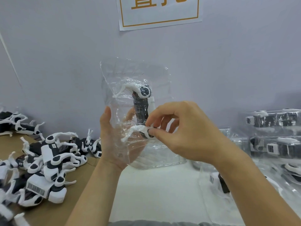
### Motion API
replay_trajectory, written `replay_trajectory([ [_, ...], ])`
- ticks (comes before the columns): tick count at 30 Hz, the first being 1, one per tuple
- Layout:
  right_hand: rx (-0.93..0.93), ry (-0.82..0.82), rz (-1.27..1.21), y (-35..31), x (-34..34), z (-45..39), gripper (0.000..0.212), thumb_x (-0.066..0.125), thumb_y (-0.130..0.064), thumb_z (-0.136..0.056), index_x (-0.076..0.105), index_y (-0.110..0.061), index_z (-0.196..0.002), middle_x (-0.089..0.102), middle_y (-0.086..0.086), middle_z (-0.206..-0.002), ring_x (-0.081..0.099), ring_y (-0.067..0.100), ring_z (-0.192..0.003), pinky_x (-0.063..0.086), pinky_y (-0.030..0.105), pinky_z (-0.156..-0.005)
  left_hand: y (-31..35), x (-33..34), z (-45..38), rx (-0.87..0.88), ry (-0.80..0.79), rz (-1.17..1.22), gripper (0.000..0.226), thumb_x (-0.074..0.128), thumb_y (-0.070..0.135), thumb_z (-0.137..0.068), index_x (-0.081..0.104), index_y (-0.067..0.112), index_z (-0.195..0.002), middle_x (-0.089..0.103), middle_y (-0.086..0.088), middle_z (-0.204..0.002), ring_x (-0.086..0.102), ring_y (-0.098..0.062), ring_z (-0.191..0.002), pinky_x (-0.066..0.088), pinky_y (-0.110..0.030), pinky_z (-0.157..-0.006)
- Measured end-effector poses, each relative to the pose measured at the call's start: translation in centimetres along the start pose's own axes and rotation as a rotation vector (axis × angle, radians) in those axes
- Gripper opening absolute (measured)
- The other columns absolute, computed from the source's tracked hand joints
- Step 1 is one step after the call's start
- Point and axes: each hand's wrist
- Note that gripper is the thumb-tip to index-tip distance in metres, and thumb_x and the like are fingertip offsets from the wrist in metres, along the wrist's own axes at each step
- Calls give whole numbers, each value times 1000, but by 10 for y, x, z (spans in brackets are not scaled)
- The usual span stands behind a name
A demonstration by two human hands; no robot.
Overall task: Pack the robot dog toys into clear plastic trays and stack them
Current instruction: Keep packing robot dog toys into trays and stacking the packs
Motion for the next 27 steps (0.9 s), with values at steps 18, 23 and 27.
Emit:
replay_trajectory([
  [18, 65, 424, -48, 14, -5, -7, 8, 76, -15, -85, 74, -23, -85, 66, -8, -70, 64, 10, -69, 52, 22, -61, -6, -3, -2, -117, -122, -111, 76, 80, 70, -57, 75, 20, -115, 74, -12, -107, 71, -28, -82, 57, -39, -78],
  [23, 18, 392, -47, 11, -3, -5, 14, 80, -15, -81, 71, -23, -89, 65, -11, -78, 65, 10, -74, 50, 18, -61, -5, -3, -3, -91, -146, -98, 73, 80, 68, -57, 76, 19, -111, 73, -13, -104, 71, -28, -83, 58, -40, -76],
  [27, -13, 439, 29, 12, 6, -6, 16, 79, -12, -81, 68, -17, -92, 61, -11, -83, 62, 11, -76, 46, 13, -62, -4, -1, -2, -94, -152, -60, 67, 81, 66, -58, 77, 19, -106, 74, -13, -102, 72, -28, -82, 59, -40, -74],
])
Point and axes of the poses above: each hand's wrist, its own z-axis away from the middle knuckle, its own x-axis out of the palm, y = z × x
